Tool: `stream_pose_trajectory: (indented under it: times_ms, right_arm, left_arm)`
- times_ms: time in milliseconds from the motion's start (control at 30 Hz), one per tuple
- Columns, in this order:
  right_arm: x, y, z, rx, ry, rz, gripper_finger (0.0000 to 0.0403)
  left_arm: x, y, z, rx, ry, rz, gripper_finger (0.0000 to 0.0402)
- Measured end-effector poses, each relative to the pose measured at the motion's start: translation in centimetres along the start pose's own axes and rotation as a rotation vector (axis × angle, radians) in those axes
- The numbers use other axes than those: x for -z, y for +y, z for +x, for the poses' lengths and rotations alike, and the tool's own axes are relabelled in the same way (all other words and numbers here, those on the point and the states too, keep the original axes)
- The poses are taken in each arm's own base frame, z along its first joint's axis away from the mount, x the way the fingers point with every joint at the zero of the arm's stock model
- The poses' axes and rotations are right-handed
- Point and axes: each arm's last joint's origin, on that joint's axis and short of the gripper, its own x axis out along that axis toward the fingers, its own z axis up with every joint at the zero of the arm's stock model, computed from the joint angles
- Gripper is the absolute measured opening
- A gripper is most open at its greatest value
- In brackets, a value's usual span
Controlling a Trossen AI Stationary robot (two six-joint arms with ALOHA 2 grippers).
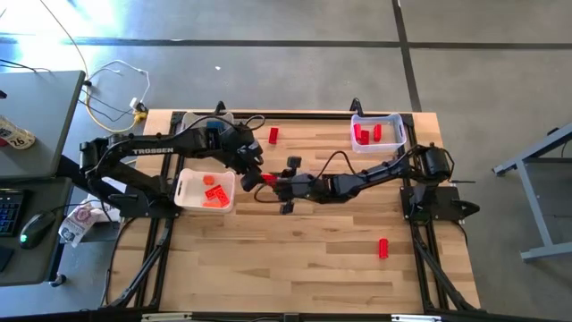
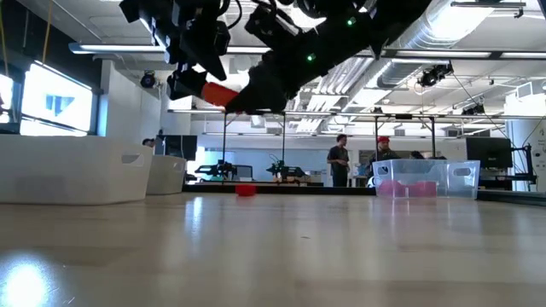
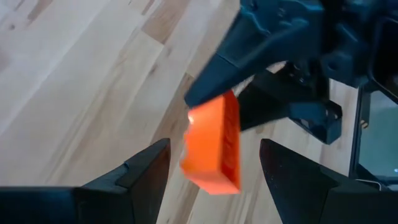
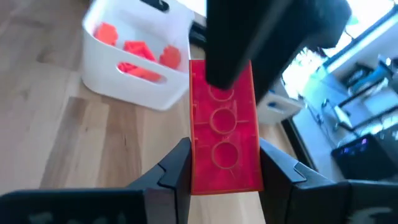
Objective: Sort & place blocks by color
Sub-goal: Put the orange game piece into the white bin
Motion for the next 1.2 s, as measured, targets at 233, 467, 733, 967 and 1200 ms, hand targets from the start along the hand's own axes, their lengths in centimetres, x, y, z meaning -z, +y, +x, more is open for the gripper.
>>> stream_pose_trajectory:
  times_ms: [233, 467, 733, 967, 1200]
  right_arm:
    - [-0.7, 0.7, -0.5, 0.055, -0.025, -0.055, 0.0112]
    - [-0.9, 0.9, -0.7, 0.092, -0.026, -0.062, 0.0112]
    - [-1.2, 0.7, -0.8, 0.122, -0.044, -0.049, 0.0112]
    - [-1.2, 0.9, -0.9, 0.127, -0.032, -0.070, 0.0112]
    - [-1.5, 1.7, -1.4, 0.134, -0.033, -0.039, 0.0170]
  left_arm:
    - [0.0, -0.3, 0.1, 0.005, -0.008, -0.005, 0.0234]
    - [0.1, -0.6, 0.1, 0.020, -0.005, 0.042, 0.0218]
    - [0.1, -0.7, 0.2, 0.049, 0.004, 0.096, 0.0140]
    - [0.0, -0.7, 0.1, 0.055, -0.009, 0.108, 0.0091]
    - [-0.1, -0.7, 0.2, 0.038, -0.022, 0.141, 0.0090]
